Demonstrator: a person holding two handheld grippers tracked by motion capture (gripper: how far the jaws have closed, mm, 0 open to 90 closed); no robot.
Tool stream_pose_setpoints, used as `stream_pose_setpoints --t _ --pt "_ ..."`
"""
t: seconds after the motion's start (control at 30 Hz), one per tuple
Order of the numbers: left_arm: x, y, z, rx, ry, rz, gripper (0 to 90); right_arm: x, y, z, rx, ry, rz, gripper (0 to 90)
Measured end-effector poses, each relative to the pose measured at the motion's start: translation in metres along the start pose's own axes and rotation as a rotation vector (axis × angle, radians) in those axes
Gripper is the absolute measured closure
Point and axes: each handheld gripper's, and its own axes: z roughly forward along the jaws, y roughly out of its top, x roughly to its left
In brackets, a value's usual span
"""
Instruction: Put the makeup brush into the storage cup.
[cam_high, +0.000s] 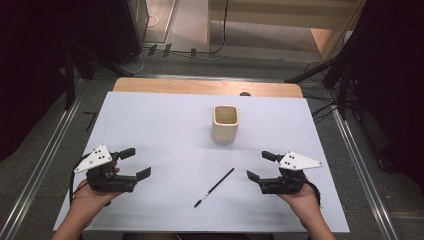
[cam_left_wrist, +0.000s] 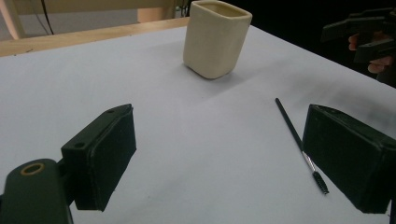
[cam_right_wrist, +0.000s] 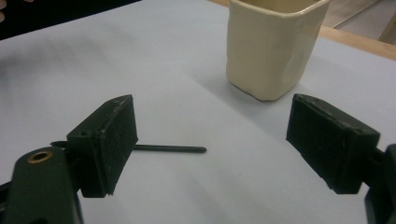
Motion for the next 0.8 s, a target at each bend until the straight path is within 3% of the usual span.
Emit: stream_pose_setpoints --t 0.43,0.67,0.8 --pt "0.0 0.003 0.006 -0.004 -0.018 0.002 10.1 0.002 -0.001 0.003 0.011 0.003 0.004 17.4" --pt "-0.002 0.004 0.013 0.031 -0.032 0.008 10.1 0.001 -0.003 0.0 0.013 -0.002 0.01 17.4" --pt "-0.002 0.005 0.015 0.025 -0.039 0.01 10.1 0.002 -0.004 0.0 0.013 -0.005 0.013 17.4"
